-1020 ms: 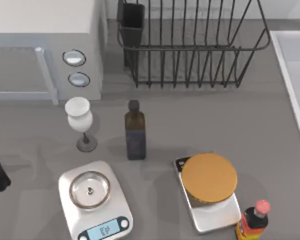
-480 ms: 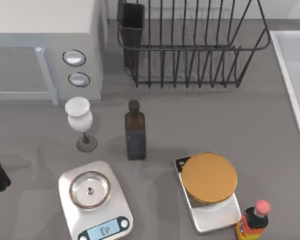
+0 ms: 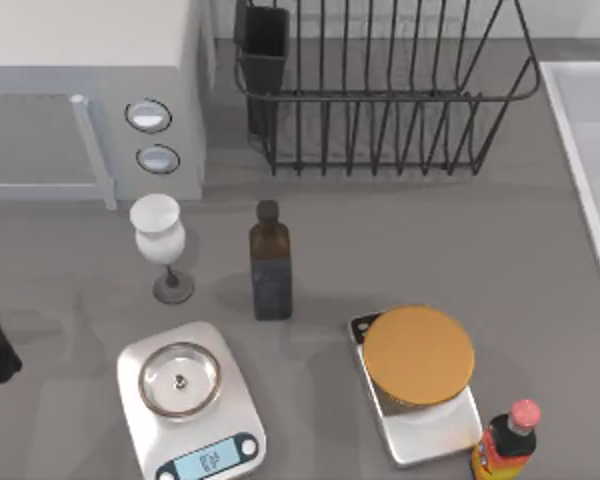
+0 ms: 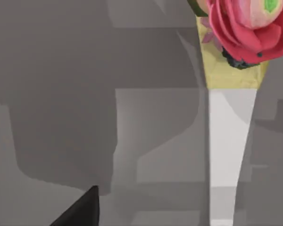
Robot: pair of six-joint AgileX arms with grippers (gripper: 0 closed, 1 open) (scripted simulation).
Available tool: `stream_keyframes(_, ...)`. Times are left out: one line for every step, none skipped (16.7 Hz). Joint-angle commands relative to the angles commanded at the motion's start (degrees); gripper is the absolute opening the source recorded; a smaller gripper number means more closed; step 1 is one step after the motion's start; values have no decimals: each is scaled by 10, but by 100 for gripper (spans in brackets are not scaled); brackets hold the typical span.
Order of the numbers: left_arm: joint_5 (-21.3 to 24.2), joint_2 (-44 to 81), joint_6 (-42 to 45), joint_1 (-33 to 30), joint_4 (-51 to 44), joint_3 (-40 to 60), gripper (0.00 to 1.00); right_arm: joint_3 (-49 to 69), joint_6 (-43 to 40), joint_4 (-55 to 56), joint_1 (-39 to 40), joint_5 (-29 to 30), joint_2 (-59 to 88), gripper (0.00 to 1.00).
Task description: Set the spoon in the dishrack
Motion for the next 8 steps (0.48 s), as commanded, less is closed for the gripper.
stream_keyframes(0, 0, 0, 0, 0, 0, 100, -13, 0, 25, 0, 0, 12, 100)
stream_keyframes(0, 0, 0, 0, 0, 0, 100, -24, 0, 43, 0, 0, 22, 100)
stream_keyframes(0, 0, 0, 0, 0, 0, 100, -31, 0, 56, 0, 0, 29, 100)
stream_keyframes(0, 0, 0, 0, 0, 0, 100, -35, 0, 62, 0, 0, 33, 100)
stream_keyframes(0, 0, 0, 0, 0, 0, 100, -35, 0, 63, 0, 0, 33, 100)
stream_keyframes(0, 0, 0, 0, 0, 0, 100, -35, 0, 63, 0, 0, 33, 100)
stream_keyframes(0, 0, 0, 0, 0, 0, 100, -35, 0, 63, 0, 0, 33, 100)
stream_keyframes(0, 0, 0, 0, 0, 0, 100, -35, 0, 63, 0, 0, 33, 100)
